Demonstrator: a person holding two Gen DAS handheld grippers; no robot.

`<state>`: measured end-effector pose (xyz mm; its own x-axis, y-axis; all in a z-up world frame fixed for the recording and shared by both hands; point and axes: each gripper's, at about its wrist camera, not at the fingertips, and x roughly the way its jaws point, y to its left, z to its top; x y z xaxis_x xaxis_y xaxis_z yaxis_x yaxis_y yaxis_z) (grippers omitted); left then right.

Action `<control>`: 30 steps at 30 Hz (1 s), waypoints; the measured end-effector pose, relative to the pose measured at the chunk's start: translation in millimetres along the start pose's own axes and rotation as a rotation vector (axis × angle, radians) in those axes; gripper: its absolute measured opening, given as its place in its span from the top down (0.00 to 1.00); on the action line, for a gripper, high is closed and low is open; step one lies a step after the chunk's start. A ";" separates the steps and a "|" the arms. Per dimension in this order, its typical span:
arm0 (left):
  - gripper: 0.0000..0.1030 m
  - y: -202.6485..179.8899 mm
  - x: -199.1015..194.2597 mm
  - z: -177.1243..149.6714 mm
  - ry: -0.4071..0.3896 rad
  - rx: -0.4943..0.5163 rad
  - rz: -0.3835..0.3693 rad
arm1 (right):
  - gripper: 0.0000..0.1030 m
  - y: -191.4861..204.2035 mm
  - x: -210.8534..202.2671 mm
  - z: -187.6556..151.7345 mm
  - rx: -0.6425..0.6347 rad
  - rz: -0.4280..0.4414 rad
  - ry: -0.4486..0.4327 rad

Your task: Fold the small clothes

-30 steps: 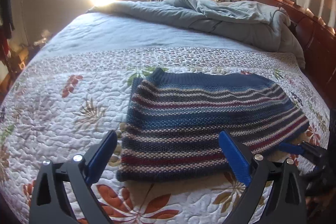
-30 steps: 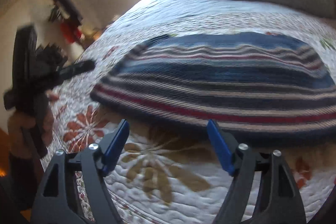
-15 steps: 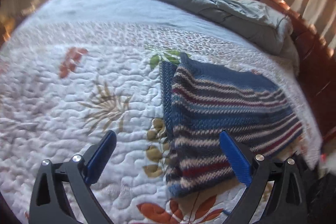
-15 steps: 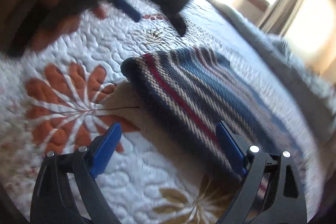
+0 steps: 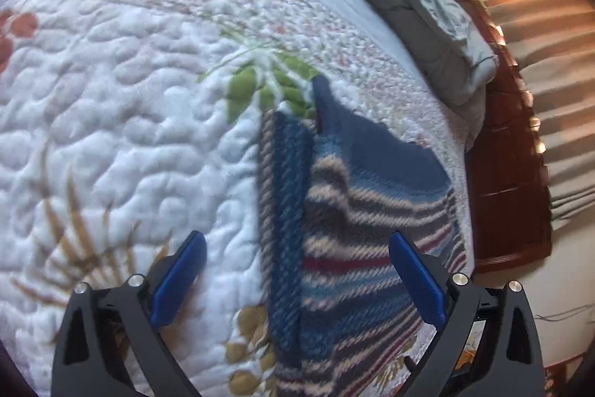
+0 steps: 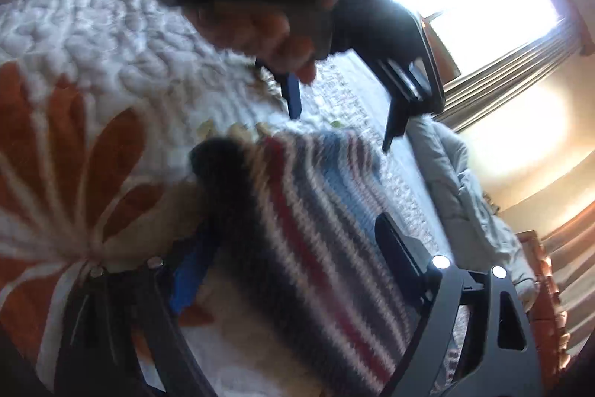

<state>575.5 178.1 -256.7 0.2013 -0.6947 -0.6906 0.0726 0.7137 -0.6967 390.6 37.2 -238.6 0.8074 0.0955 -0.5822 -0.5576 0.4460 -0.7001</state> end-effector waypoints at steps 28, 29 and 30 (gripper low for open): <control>0.81 -120.2 -8.0 36.6 0.008 0.080 0.215 | 0.84 -143.4 -22.0 -15.9 0.463 0.142 -0.077; 0.81 -138.3 -11.2 36.6 0.000 0.096 0.239 | 0.87 -156.4 -30.9 -24.2 0.506 0.141 -0.093; 0.81 -151.1 -12.7 36.1 -0.002 0.110 0.257 | 0.88 -159.5 -38.8 -26.7 0.525 0.129 -0.104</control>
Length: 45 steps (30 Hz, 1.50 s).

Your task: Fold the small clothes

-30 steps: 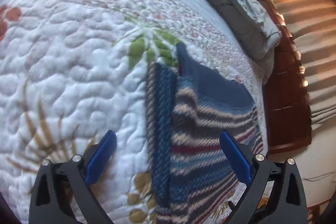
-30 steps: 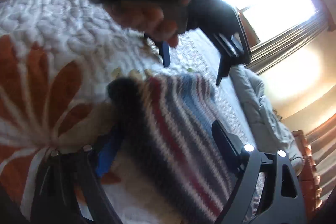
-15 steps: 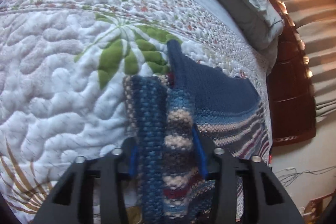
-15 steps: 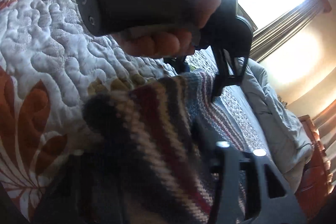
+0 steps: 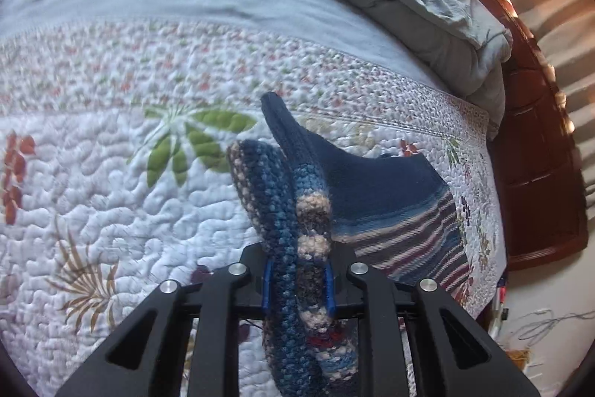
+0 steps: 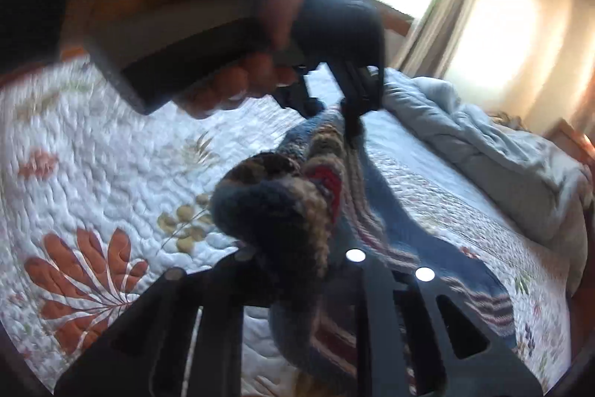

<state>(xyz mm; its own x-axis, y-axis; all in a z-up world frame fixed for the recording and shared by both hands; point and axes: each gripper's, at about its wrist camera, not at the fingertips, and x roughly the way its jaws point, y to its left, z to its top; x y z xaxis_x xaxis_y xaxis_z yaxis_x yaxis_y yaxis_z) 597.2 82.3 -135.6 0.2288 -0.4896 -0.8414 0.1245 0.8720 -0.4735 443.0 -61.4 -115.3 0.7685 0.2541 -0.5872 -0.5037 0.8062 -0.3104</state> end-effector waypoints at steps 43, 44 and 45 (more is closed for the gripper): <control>0.81 -255.3 81.3 19.5 0.065 0.207 0.244 | 0.89 -200.5 -79.3 -116.6 0.709 0.163 -0.150; 0.81 -260.5 85.1 19.2 0.063 0.218 0.250 | 0.89 -204.5 -79.0 -119.1 0.723 0.166 -0.151; 0.81 -269.1 90.1 17.8 0.058 0.242 0.265 | 0.89 -209.9 -79.7 -123.0 0.745 0.168 -0.150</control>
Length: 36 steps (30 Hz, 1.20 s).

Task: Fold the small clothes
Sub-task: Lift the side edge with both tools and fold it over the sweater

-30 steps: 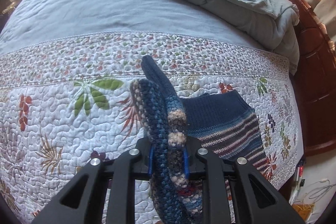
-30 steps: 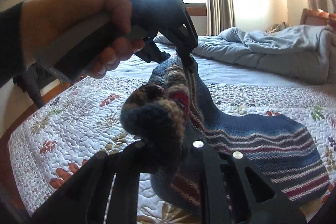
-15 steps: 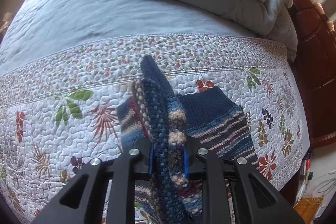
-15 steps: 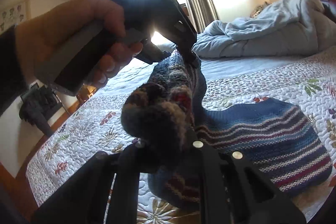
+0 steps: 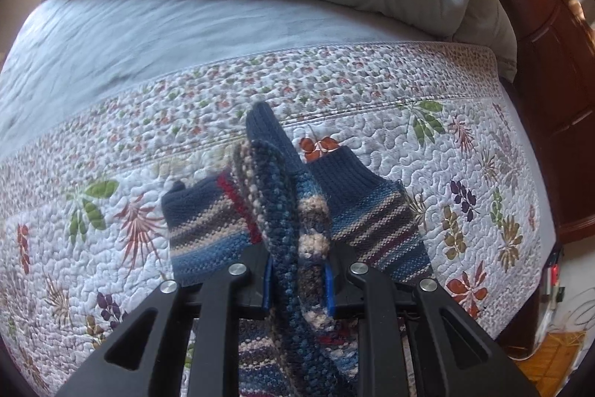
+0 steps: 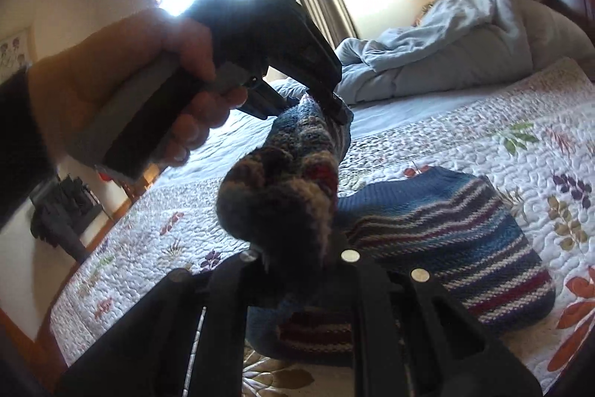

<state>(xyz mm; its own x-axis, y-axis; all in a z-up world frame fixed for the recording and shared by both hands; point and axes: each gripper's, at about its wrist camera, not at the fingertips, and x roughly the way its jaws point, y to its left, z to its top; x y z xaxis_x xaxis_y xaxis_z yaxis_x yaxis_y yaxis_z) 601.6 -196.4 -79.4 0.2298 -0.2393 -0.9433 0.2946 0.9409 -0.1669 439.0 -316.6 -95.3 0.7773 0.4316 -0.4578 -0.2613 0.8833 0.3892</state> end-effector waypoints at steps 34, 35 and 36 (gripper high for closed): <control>0.81 -109.6 127.3 5.3 0.113 0.114 -0.010 | 0.89 -139.4 -12.0 -38.4 0.257 -0.056 0.099; 0.81 -110.0 130.2 5.1 0.118 0.111 -0.002 | 0.89 -141.4 -10.7 -39.2 0.263 -0.052 0.103; 0.81 -109.7 131.3 5.2 0.122 0.111 -0.001 | 0.89 -144.5 -9.7 -40.0 0.277 -0.045 0.107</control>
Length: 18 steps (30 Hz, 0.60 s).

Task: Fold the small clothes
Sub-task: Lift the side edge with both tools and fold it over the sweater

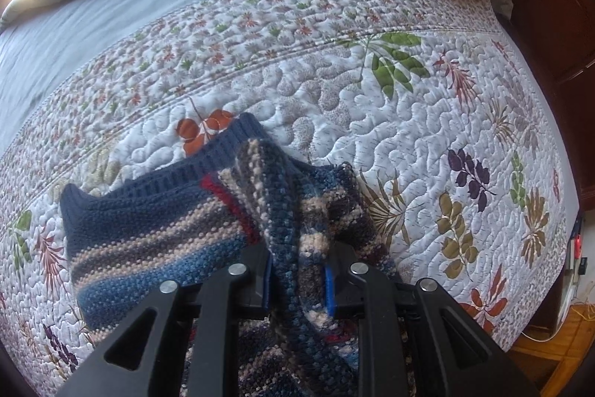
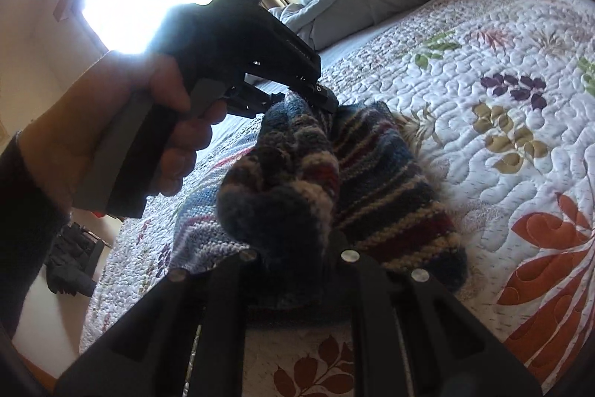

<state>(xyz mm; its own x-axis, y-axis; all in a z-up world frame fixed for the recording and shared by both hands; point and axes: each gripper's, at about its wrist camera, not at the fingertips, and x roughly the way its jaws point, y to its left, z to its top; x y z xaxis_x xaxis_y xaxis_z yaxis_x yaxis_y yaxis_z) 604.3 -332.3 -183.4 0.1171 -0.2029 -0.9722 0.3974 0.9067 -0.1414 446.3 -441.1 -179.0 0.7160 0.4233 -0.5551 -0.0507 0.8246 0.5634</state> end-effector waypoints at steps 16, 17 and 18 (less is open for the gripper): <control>0.55 -5.3 -2.7 -1.0 -0.058 -0.027 -0.067 | 0.85 -25.5 1.6 -0.1 0.107 0.056 0.059; 0.49 -5.2 -7.0 -0.2 -0.077 -0.035 -0.087 | 0.79 -27.7 1.6 -0.2 0.121 0.065 0.067; 0.37 -6.0 -10.8 0.4 -0.095 -0.040 -0.096 | 0.68 -32.8 2.4 0.1 0.155 0.073 0.082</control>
<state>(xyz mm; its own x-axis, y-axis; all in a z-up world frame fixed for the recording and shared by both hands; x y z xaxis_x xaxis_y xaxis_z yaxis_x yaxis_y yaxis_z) 601.1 -335.7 -172.0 0.1662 -0.3221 -0.9320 0.3747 0.8949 -0.2425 449.7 -467.1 -198.8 0.6546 0.5146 -0.5538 0.0115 0.7257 0.6879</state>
